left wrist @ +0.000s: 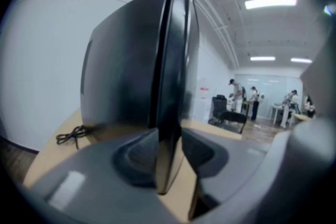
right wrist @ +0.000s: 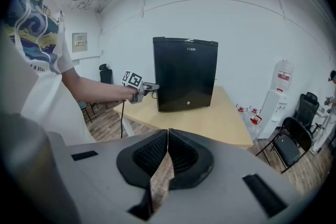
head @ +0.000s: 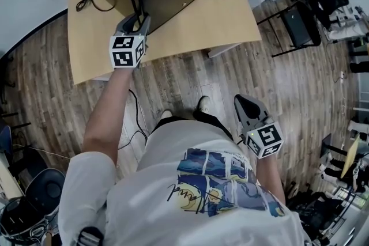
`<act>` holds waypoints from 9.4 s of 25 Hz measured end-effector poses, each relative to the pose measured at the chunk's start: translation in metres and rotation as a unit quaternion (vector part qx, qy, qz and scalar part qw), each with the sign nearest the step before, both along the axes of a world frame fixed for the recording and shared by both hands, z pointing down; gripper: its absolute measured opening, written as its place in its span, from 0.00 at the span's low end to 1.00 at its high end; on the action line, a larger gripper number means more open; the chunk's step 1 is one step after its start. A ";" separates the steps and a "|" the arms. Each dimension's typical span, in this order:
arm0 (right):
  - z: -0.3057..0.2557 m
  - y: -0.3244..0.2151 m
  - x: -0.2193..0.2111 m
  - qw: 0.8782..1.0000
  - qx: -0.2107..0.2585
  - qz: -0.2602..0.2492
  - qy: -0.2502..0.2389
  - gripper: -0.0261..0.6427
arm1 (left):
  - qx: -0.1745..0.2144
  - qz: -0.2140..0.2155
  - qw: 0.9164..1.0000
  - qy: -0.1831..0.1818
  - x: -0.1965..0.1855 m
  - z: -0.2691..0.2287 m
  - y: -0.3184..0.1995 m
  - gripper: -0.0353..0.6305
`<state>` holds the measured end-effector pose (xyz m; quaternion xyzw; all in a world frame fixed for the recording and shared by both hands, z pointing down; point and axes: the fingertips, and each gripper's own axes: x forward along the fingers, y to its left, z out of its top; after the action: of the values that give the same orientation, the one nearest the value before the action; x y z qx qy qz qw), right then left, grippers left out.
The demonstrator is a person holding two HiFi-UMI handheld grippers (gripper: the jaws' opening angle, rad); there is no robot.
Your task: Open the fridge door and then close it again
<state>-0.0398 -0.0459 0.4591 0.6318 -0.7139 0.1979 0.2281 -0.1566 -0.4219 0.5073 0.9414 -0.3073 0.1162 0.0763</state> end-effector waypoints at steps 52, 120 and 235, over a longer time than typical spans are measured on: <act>0.011 0.036 0.050 0.999 -0.015 -0.020 -0.025 0.06 | 0.023 -0.046 0.999 -0.004 -0.005 -0.007 0.000 0.32; 0.010 0.035 0.173 0.986 0.021 -0.156 -0.055 0.06 | 0.006 -0.157 0.987 -0.039 0.090 -0.015 0.152 0.26; 0.011 0.101 0.417 0.964 0.009 -0.263 -0.050 0.06 | -0.038 -0.298 0.952 -0.052 0.421 -0.022 0.271 0.23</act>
<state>0.3767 0.0546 0.4704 0.4136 -0.8669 0.1560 0.2306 0.2646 -0.1513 0.4848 0.7959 -0.5732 0.1483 0.1267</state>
